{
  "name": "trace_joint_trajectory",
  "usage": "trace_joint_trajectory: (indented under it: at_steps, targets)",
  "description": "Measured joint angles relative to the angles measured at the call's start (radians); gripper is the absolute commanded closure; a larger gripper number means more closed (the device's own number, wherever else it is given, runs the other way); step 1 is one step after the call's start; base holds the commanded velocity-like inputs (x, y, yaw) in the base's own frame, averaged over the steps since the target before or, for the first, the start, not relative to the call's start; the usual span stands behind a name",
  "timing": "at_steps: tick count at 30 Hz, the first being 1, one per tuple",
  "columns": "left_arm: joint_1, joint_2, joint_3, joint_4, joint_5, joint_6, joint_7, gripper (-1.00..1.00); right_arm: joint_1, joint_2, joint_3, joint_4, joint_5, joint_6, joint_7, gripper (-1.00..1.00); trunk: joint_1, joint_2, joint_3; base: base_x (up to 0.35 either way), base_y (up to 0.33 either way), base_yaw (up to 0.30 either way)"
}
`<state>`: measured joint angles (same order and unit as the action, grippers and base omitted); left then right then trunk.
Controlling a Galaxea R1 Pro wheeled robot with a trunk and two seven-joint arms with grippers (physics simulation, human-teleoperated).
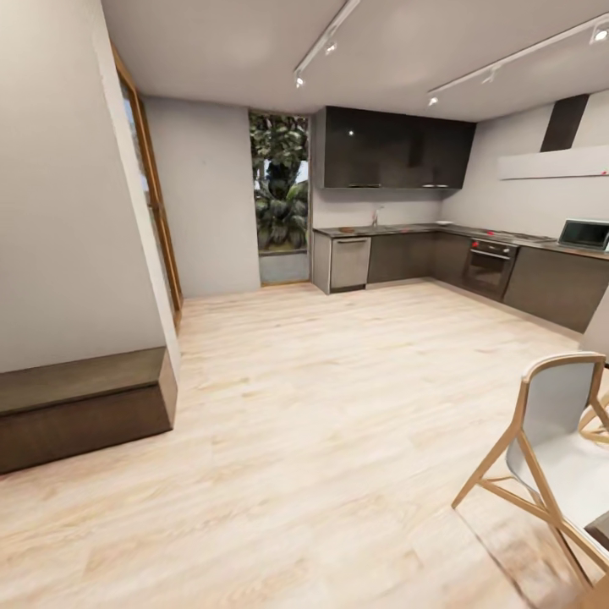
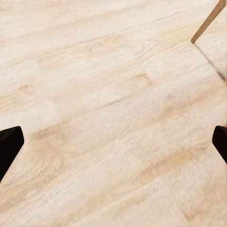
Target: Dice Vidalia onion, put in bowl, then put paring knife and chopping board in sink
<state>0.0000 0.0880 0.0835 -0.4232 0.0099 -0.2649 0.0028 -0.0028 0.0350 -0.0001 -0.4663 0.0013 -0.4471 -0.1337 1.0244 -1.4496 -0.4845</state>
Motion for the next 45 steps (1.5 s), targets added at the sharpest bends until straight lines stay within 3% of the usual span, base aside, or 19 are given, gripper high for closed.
trace_joint_trajectory:
  at_steps: [45]
  targets:
    - [0.0,0.0,0.0,0.0,-0.001,0.0,0.0,-1.0,0.0,0.0,0.0,0.0,0.0,0.0,0.0,-1.0,0.0,0.0,0.0,0.318,0.0,0.0]
